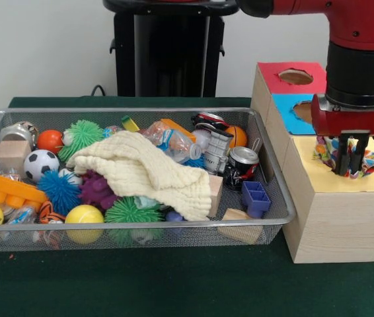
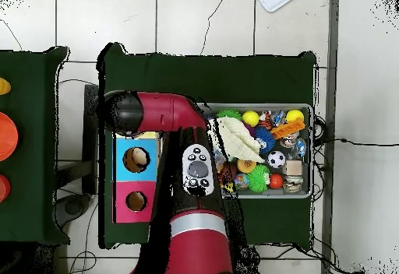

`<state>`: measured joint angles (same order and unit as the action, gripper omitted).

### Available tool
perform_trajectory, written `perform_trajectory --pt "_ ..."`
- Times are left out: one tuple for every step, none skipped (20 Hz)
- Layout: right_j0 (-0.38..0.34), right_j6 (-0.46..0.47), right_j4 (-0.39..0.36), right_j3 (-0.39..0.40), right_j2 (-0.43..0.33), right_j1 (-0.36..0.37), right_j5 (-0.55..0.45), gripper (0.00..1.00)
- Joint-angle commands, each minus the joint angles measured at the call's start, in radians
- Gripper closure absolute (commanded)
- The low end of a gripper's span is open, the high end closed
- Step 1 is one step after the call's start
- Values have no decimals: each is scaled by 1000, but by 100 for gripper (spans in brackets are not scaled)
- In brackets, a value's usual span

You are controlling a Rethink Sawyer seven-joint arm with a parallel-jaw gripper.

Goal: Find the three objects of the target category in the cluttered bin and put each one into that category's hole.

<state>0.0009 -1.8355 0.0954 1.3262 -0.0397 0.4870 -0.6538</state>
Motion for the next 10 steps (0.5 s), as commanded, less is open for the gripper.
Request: perform_trajectory --pt "-51 -165 -12 33 -28 -300 171 100" --pt "-52 -163 -9 34 -30 -299 164 100" --pt "-53 -162 -5 35 -31 -298 159 100" --pt "-53 -160 -1 35 -31 -297 150 100" --pt "-53 -157 2 36 -31 -296 141 100" --pt "-51 -156 6 37 -29 -295 132 100" --pt "-48 -157 8 39 -25 -292 124 100" --pt "-45 -158 9 40 -21 -290 116 100" --pt "-44 -158 11 43 -20 -288 116 100" --pt "-44 -156 12 46 -20 -284 110 100"
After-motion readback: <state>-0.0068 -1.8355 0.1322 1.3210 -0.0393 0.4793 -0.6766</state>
